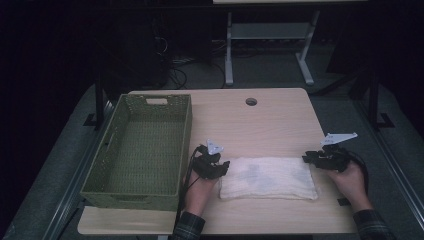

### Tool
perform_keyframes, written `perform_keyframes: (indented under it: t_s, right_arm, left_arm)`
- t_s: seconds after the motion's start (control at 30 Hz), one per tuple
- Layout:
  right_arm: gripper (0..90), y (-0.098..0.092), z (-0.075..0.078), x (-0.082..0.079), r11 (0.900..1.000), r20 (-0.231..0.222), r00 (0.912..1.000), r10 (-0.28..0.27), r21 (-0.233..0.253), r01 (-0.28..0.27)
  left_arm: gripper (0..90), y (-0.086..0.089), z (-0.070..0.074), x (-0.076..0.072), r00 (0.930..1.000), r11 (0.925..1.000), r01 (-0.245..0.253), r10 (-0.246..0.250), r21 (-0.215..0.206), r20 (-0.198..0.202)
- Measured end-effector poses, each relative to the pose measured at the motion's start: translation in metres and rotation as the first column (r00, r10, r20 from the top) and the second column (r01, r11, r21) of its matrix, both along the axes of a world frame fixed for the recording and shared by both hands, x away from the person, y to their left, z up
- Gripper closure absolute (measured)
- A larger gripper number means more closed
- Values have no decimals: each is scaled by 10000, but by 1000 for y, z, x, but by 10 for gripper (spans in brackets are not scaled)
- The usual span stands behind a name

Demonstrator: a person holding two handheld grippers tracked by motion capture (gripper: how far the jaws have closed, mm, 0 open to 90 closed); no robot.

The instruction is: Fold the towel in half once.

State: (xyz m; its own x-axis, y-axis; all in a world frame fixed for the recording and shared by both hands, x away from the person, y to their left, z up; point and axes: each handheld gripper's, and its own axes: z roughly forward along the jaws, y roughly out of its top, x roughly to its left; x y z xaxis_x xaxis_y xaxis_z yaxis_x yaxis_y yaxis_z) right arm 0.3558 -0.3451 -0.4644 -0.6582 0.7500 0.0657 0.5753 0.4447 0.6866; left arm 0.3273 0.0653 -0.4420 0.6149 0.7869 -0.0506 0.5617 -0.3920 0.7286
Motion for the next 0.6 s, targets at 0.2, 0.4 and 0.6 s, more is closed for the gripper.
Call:
perform_keyframes:
  t_s: [0.2,0.4,0.6]
  right_arm:
    - [724,-4,-7,1,9999,-228,9997,4,136,-1]
    - [778,-3,-7,0,9998,-206,9998,37,213,-33]
    - [790,-1,-7,-1,10000,-149,9999,53,80,-52]
  left_arm:
    - [575,-2,-2,9,10000,9997,-79,80,217,-33]
    - [569,0,-5,19,9995,9991,-271,276,336,-138]
    - [568,3,-13,27,9983,9978,-490,504,452,-296]
